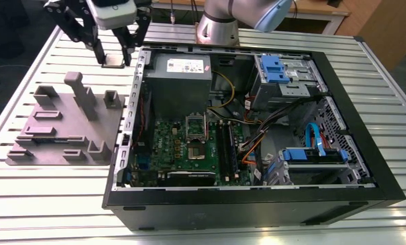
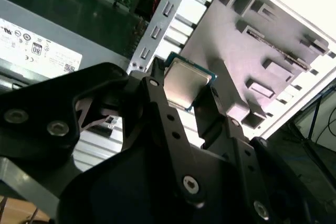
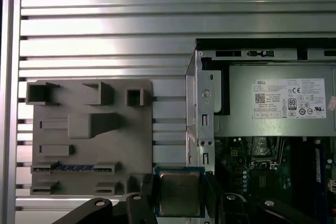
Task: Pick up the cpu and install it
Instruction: 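Pick up the cpu and move it towards the insertion slot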
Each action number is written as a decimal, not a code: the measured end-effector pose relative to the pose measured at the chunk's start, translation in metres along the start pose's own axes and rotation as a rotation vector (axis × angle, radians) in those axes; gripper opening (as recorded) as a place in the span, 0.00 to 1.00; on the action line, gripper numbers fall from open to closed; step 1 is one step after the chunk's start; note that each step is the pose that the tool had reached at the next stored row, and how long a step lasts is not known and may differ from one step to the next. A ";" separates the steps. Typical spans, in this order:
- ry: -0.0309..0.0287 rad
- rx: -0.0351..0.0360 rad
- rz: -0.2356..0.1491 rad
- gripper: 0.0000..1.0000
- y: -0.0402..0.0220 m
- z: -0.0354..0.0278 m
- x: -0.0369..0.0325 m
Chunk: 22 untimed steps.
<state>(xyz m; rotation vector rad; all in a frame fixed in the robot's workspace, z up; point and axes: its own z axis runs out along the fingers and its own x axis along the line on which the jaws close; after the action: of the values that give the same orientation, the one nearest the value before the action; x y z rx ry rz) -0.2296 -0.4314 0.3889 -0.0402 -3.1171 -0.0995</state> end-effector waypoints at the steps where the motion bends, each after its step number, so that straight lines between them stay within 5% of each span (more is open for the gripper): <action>1: 0.0000 0.0001 0.000 0.47 0.0000 0.0002 -0.0042; 6: 0.0001 0.0000 0.000 0.47 0.0005 0.0009 -0.0264; 8: 0.0000 -0.0001 0.000 0.47 0.0006 0.0012 -0.0304; 17: 0.0000 -0.0001 0.000 0.47 0.0005 0.0014 -0.0313; 22: 0.0000 0.0000 0.000 0.47 -0.0051 0.0010 -0.0314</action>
<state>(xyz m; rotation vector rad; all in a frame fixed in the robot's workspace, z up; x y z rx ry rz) -0.1984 -0.4373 0.3868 -0.0401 -3.1170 -0.0995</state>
